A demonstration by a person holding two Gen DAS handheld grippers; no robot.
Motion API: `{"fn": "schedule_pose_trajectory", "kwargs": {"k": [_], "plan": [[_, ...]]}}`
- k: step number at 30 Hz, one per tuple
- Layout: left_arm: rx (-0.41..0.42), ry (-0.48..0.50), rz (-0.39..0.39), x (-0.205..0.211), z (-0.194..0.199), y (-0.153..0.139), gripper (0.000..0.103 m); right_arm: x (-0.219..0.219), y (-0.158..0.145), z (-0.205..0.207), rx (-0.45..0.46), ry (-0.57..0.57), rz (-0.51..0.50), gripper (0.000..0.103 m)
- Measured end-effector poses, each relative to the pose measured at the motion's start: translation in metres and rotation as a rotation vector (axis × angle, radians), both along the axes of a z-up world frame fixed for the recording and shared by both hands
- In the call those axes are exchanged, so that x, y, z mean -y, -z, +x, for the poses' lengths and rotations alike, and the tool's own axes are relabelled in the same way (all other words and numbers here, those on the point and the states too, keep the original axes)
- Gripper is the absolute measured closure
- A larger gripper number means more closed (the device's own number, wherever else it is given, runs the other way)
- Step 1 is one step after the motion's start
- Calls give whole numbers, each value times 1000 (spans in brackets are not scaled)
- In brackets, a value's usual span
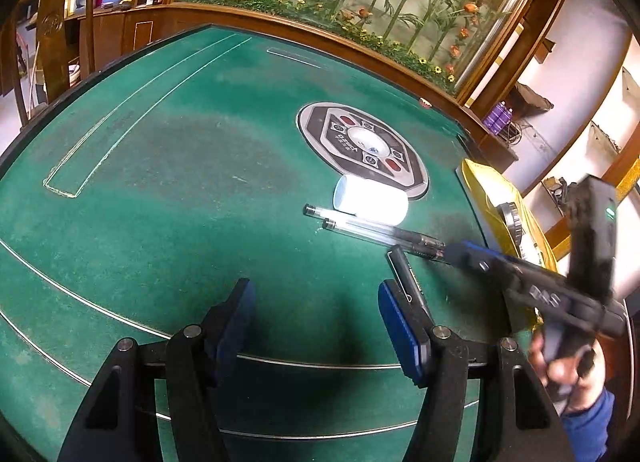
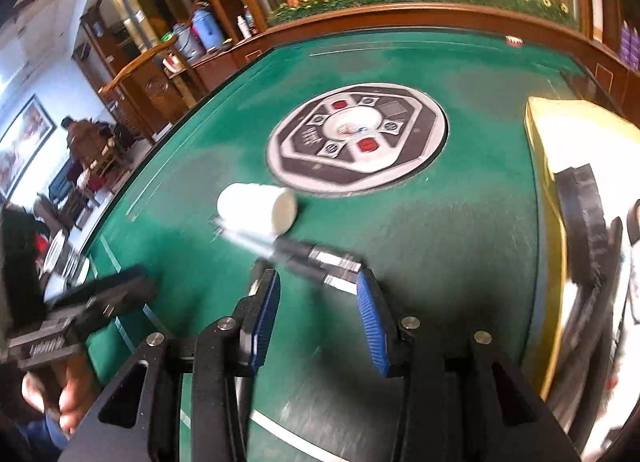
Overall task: Organize rigid objects
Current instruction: 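Grasp a silver pen with right tool while left tool grasps a gold-banded black marker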
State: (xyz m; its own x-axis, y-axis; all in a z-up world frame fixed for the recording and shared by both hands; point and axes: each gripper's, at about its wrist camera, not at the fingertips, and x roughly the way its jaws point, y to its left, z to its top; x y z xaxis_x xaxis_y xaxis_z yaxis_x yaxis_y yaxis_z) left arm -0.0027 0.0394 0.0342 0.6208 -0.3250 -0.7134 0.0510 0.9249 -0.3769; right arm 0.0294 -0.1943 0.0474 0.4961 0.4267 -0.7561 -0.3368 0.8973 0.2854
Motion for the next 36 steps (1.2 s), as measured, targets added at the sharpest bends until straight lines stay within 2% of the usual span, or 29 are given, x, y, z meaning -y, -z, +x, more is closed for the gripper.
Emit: {"fn": "schedule_pose_trajectory", "kwargs": {"k": [4, 6, 9, 11, 15, 18, 21, 24, 25, 28, 32, 36], "plan": [[-5, -1, -4, -1, 1, 1, 36, -2, 6, 6, -21, 5, 6, 64], [-12, 7, -7, 0, 3, 2, 36, -5, 6, 0, -66, -34, 62, 64], [-16, 11, -9, 1, 3, 2, 36, -17, 5, -10, -79, -105, 47, 64], [-11, 5, -9, 0, 2, 2, 36, -26, 4, -14, -67, -141, 12, 64], [-15, 0, -13, -2, 2, 2, 36, -34, 3, -10, -21, -133, -69, 68], [-18, -1, -9, -1, 2, 2, 36, -42, 7, -10, -31, -186, -92, 68], [-20, 0, -5, -1, 2, 3, 36, -50, 5, -10, 7, -213, -145, 70], [-22, -2, 4, 1, 3, 2, 36, -62, 11, -17, 64, -274, -265, 76], [-22, -2, 8, 2, 3, 3, 36, -66, 12, -21, 87, -289, -302, 81], [-31, 0, 36, 6, 3, 3, 35, -62, 11, -23, 61, -264, -296, 90], [-34, 26, 103, 21, -4, 0, 35, -42, 11, -39, 65, -201, -319, 91], [-82, 111, 72, 48, -10, 1, 36, -15, 10, -66, 51, -175, -307, 91]]}}
